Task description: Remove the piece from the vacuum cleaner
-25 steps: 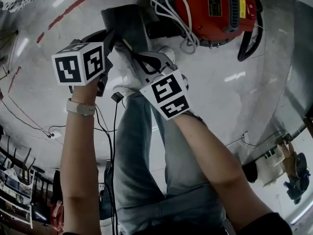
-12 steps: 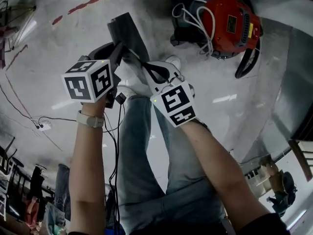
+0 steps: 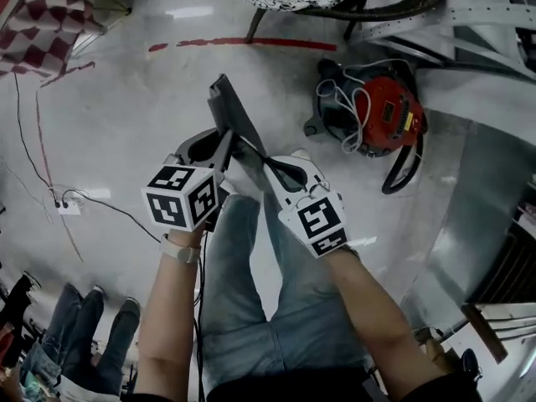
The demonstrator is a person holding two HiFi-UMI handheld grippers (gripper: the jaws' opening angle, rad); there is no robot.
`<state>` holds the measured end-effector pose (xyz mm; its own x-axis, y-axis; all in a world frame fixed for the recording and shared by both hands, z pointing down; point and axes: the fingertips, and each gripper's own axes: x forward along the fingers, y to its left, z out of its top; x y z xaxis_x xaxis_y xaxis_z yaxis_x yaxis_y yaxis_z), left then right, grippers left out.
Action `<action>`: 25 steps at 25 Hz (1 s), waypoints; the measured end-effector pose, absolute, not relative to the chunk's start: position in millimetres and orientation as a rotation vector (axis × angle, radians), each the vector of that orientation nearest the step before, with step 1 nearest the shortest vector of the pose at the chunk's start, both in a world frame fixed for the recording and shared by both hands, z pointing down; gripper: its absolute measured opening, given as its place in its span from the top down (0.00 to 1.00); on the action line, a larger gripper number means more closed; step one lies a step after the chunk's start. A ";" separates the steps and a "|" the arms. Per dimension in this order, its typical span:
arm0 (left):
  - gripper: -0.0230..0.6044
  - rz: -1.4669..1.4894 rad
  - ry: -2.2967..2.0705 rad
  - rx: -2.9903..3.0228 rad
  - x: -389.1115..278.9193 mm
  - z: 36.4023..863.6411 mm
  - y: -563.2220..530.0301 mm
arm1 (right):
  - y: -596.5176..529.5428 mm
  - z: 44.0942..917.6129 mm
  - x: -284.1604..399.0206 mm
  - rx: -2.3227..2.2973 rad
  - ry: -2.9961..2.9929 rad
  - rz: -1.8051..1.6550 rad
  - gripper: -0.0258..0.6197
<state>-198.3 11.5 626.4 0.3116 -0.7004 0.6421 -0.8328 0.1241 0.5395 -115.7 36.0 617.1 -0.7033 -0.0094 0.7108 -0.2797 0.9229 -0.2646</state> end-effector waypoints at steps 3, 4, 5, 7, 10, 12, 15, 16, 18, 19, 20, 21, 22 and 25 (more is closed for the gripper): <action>0.91 0.135 -1.482 1.638 -216.2 581.1 28.2 | 47.5 573.7 -133.7 0.151 -2.341 0.407 0.91; 0.91 0.122 -1.497 1.640 -220.4 565.1 36.8 | 54.3 558.1 -137.9 0.134 -2.346 0.395 0.91; 0.91 0.108 -1.513 1.640 -224.0 548.7 46.0 | 61.6 542.3 -141.4 0.117 -2.350 0.384 0.91; 0.91 0.076 -1.554 1.639 -231.7 516.3 63.0 | 74.5 511.5 -149.0 0.082 -2.360 0.359 0.91; 0.91 0.035 -1.633 1.638 -245.8 470.2 82.9 | 88.0 469.5 -162.3 0.030 -2.386 0.312 0.91; 0.91 0.015 -1.682 1.641 -256.3 440.0 94.6 | 95.2 444.2 -170.3 0.009 -2.407 0.276 0.91; 0.91 -0.011 -1.742 1.647 -271.5 393.5 112.7 | 109.2 400.4 -186.0 -0.022 -2.449 0.240 0.91; 0.91 -0.020 -1.761 1.647 -275.8 378.3 119.5 | 114.9 385.8 -190.7 -0.034 -2.461 0.233 0.91; 0.91 -0.044 -1.801 1.639 -283.8 349.8 134.4 | 127.6 358.8 -199.2 -0.059 -2.482 0.216 0.91; 0.91 -0.056 -1.822 1.631 -287.6 336.6 142.1 | 134.1 346.2 -203.0 -0.071 -2.491 0.205 0.91; 0.91 -0.066 -1.843 1.622 -291.2 324.1 149.8 | 140.2 334.0 -206.7 -0.083 -2.499 0.196 0.91; 0.91 -0.075 -1.862 1.613 -294.3 312.0 157.2 | 146.0 321.9 -210.1 -0.095 -2.507 0.189 0.91; 0.91 -0.084 -1.881 1.605 -297.3 300.0 164.0 | 151.1 309.8 -213.5 -0.110 -2.516 0.181 0.91; 0.91 -0.114 -1.942 1.592 -306.7 262.3 178.3 | 160.4 272.0 -224.5 -0.169 -2.545 0.139 0.91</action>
